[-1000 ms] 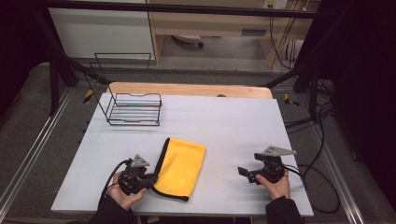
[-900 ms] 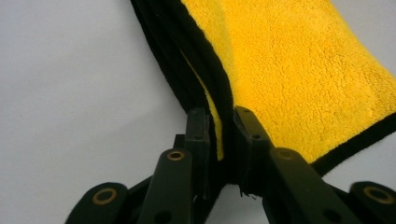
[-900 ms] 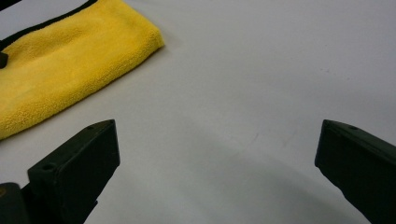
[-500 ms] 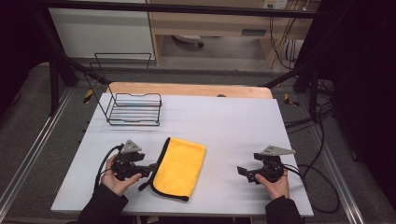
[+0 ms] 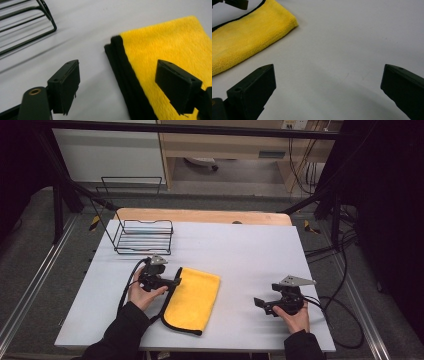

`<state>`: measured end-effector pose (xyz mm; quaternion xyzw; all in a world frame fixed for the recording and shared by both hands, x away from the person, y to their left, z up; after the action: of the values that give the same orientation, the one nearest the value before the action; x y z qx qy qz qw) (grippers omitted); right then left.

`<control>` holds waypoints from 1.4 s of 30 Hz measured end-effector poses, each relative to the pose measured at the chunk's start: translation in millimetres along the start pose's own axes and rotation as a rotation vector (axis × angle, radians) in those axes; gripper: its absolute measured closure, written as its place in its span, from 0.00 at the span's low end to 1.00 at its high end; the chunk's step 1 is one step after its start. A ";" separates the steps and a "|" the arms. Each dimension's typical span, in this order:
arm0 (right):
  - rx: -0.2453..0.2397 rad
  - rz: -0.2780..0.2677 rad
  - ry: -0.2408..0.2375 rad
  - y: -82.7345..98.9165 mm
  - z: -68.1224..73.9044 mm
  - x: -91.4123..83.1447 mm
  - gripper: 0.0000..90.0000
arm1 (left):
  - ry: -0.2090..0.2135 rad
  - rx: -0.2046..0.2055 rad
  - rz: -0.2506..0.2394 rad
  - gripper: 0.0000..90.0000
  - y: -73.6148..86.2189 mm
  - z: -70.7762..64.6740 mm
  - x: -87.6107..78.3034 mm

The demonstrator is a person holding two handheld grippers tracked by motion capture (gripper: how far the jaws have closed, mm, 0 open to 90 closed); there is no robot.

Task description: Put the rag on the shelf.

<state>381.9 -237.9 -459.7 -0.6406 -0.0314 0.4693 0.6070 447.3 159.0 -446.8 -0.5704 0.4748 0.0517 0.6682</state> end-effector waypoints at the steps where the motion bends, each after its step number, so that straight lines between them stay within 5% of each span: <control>1: 0.003 0.001 0.000 0.0 0.2 0.0 0.01 | -0.004 0.001 -0.002 0.27 -1.3 0.8 2.5; 11: 0.003 -0.006 -0.003 -0.5 0.4 -0.1 0.01 | 0.034 -0.084 0.016 0.51 -6.1 11.6 23.3; 20: -0.010 0.002 -0.003 -3.5 4.9 4.4 0.01 | 0.100 -0.105 0.051 0.68 -2.9 9.6 30.0; 31: 0.018 -0.001 -0.006 -16.0 17.8 17.2 0.01 | 0.107 -0.084 0.070 0.80 -2.9 5.7 30.4; 42: 0.028 0.031 0.011 -39.6 43.9 57.9 0.02 | 0.065 -0.037 0.074 0.85 -3.8 0.0 30.8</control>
<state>407.1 -159.4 -452.6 -0.6350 -0.0116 0.4754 0.6088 466.3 143.2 -465.5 -0.5663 0.5160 0.0665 0.6393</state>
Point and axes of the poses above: each handheld gripper's, and its own axes: x roughly forward along the jaws, y roughly out of its underside, z roughly to its left, the point moved 3 cm from there along x, roughly forward along the jaws, and after that the axes turned 3 degrees about -x, right-handed, at the moved point
